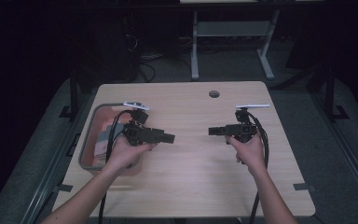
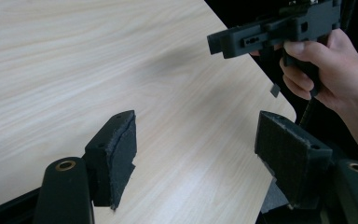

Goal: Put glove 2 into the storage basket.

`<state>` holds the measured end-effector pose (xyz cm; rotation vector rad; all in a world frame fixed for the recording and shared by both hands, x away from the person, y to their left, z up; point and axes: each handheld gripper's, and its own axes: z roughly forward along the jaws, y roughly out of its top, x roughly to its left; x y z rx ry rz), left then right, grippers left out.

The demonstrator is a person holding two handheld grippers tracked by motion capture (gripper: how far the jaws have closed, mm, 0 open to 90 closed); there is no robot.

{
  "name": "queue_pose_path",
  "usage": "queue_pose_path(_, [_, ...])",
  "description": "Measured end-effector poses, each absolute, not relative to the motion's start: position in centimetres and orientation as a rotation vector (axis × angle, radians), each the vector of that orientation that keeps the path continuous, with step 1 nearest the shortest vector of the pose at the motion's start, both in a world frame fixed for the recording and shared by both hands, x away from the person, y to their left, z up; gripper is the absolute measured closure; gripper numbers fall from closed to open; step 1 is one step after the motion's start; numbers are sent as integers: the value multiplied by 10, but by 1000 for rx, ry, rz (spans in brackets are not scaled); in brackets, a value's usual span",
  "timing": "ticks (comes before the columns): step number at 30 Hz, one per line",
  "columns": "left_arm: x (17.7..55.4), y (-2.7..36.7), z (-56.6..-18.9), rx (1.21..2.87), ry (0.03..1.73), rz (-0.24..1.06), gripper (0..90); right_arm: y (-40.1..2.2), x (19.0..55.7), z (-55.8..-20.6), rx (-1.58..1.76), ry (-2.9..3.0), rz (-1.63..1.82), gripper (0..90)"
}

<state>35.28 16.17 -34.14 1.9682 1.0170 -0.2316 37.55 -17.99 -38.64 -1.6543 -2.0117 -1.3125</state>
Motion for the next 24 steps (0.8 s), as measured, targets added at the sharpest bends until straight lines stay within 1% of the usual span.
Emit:
queue_pose_path(11, [348,138,-353,1997,986,-272,290,-214,361,-399,-1723,-1965,-1319,466])
queue_pose_path(24, [335,110,-367,2031,937,-306,282,-237,345,-407,-1751,-1932,-1322,445])
